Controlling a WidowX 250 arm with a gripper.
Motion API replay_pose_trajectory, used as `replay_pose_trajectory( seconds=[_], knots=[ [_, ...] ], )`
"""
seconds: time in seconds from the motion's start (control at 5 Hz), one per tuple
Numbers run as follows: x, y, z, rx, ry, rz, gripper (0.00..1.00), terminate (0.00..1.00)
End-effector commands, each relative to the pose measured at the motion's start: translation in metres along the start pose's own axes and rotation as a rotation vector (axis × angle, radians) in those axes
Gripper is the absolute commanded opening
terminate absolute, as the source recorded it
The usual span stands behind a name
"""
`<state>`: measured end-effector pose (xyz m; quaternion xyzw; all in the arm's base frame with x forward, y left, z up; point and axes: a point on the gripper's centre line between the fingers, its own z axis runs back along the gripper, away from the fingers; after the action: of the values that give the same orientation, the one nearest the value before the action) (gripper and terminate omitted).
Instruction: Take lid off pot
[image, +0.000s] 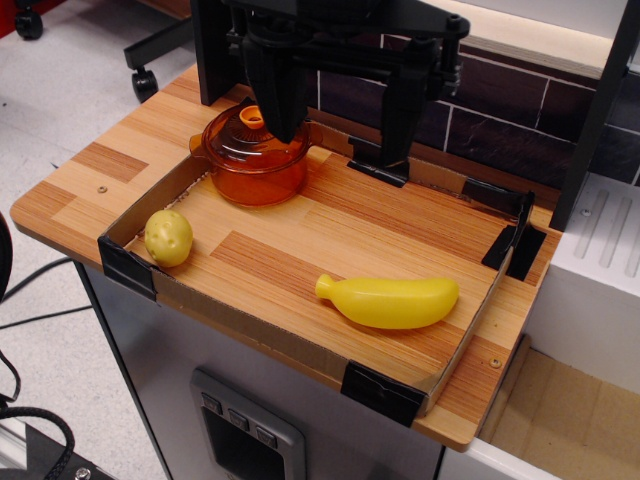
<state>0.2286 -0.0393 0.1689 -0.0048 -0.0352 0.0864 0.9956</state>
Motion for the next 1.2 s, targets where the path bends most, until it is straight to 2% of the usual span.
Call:
replay_pose_trajectory(
  seconds=[0.0, 0.2, 0.6, 0.8, 1.0],
  knots=[
    [0.0, 0.0, 0.0, 0.0, 0.0, 0.0, 1.0, 0.0],
    [0.014, 0.024, -0.005, 0.018, -0.018, 0.052, 1.0, 0.0],
    [0.052, 0.075, -0.013, -0.008, -0.037, 0.112, 1.0, 0.0],
    [0.079, 0.094, -0.028, -0.005, -0.006, 0.147, 1.0, 0.0],
    [0.097, 0.105, -0.045, 0.006, -0.038, 0.175, 1.0, 0.0]
  ],
)
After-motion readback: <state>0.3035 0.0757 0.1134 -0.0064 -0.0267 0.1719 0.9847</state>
